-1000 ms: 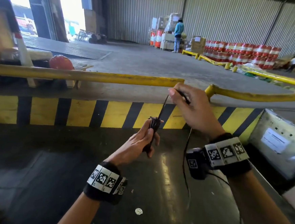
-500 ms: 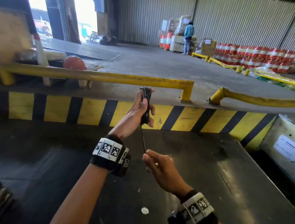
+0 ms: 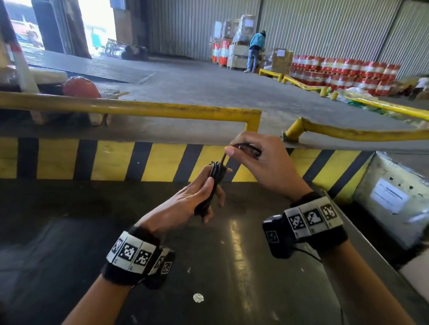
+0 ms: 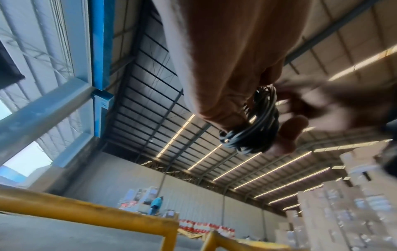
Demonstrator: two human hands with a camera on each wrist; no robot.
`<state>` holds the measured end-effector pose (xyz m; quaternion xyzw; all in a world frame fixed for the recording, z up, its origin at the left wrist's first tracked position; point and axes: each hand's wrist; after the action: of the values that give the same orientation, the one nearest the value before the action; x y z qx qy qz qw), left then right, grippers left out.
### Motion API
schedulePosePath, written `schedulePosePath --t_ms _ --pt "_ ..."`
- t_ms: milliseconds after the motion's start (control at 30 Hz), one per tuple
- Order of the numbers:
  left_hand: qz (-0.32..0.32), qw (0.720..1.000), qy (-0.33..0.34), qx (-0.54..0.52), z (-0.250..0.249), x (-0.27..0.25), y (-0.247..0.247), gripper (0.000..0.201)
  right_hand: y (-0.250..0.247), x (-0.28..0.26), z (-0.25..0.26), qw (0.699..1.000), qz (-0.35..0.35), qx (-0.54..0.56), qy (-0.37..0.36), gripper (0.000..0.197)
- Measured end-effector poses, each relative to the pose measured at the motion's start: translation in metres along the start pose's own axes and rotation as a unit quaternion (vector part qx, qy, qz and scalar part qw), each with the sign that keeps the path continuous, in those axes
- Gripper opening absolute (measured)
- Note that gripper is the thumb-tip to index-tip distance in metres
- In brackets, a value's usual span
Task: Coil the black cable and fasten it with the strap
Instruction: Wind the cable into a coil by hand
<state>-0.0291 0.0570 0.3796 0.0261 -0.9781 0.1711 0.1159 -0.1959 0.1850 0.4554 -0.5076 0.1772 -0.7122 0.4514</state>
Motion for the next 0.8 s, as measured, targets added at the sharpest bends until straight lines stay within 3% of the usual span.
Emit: schedulePosePath --t_ms 167,267,467,667,800 --pt "0.01 0.994 0.062 -0.093 -0.02 -0.007 0.011 0.046 0.023 0.0 -0.013 0.988 -0.043 0.14 0.039 0.015" --pt "0.016 0.98 0.1 -0.171 -0.025 -0.009 0.009 0.054 0.052 -0.01 -0.014 0.975 -0.042 0.21 0.064 0.019" --pt "0.015 0.947 0.149 -0.283 -0.023 -0.009 -0.002 0.053 0.079 -0.024 0.006 0.926 -0.023 0.371 0.064 0.037" --pt "-0.001 0.925 0.172 -0.339 -0.015 -0.009 -0.003 0.051 0.08 -0.028 0.0 0.919 0.008 0.371 0.131 0.045" --pt "-0.01 0.915 0.162 -0.37 -0.01 -0.008 -0.001 0.052 0.077 -0.032 0.0 0.946 0.005 0.316 0.074 0.036"
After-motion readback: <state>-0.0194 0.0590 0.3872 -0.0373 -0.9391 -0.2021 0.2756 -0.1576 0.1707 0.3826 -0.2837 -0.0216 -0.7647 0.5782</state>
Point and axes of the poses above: each hand's wrist, its own x-axis towards the middle knuckle, its own y-axis out of the palm, z = x × y, and after that the axes turned 10 degrees about z, right-handed
